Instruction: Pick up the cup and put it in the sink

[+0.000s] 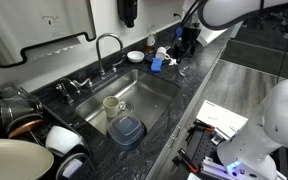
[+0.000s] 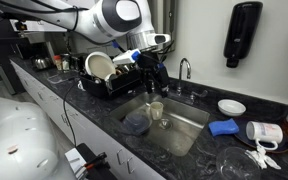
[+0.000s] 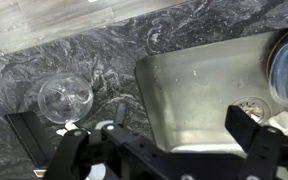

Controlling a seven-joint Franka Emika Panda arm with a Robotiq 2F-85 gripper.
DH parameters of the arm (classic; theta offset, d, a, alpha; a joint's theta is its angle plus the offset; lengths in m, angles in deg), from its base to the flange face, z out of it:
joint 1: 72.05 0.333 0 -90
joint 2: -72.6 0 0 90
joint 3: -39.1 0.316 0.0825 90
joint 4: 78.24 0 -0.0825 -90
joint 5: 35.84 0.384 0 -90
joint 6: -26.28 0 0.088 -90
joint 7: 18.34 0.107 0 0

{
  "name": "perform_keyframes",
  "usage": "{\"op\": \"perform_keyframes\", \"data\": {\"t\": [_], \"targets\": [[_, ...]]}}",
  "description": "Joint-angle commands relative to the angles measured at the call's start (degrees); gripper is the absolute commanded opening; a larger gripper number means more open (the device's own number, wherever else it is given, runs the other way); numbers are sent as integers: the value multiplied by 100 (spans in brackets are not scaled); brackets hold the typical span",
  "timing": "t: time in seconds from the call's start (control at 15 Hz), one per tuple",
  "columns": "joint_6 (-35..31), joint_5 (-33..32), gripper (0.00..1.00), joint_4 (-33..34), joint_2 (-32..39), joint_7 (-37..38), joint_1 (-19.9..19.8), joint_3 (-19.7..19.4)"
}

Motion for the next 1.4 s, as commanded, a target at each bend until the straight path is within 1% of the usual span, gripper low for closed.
{"op": "perform_keyframes", "data": {"t": [0.0,0.2,0.4,0.53,0.6,1.07,1.13,1.27,1.33], "targets": [[-297,-70,100,-62,157,111,-303,-217],[-603,-70,100,-72,164,42,-473,-445],[-749,-230,100,-38,129,-53,-682,-587],[-877,-324,100,-49,145,-313,-756,-765],[-675,-177,100,-2,110,-82,-691,-602],[-679,-176,100,0,98,-93,-706,-594],[-683,-178,100,106,231,1,-726,-567],[-897,-187,100,187,407,2,-693,-588],[-1021,-41,100,216,504,-126,-613,-690]]}}
